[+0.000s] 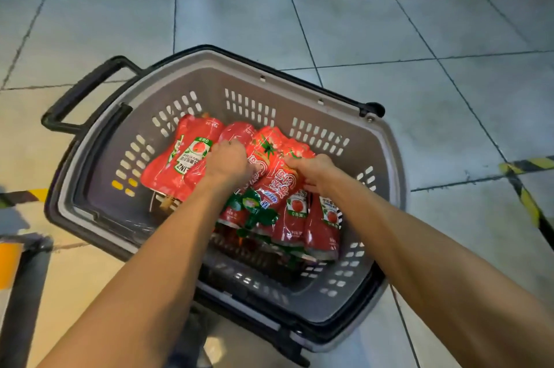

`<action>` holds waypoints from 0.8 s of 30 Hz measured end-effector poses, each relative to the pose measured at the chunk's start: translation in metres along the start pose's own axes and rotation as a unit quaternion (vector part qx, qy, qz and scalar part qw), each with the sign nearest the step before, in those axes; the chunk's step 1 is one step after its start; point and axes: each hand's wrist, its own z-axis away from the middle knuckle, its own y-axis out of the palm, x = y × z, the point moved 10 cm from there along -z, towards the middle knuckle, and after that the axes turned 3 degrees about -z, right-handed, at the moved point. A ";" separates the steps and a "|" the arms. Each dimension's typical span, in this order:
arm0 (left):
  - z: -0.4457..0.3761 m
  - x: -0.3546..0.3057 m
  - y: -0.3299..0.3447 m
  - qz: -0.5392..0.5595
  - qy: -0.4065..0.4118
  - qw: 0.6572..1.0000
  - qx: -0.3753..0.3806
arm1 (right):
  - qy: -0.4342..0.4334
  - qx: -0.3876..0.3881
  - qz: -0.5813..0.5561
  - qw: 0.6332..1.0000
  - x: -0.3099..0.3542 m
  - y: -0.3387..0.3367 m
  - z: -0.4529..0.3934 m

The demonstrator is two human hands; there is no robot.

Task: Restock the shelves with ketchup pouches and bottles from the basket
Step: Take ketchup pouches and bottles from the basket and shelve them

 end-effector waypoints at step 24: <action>0.096 0.070 -0.100 0.513 -0.143 0.846 0.043 | -0.054 0.061 -0.127 0.989 0.031 -0.038 0.111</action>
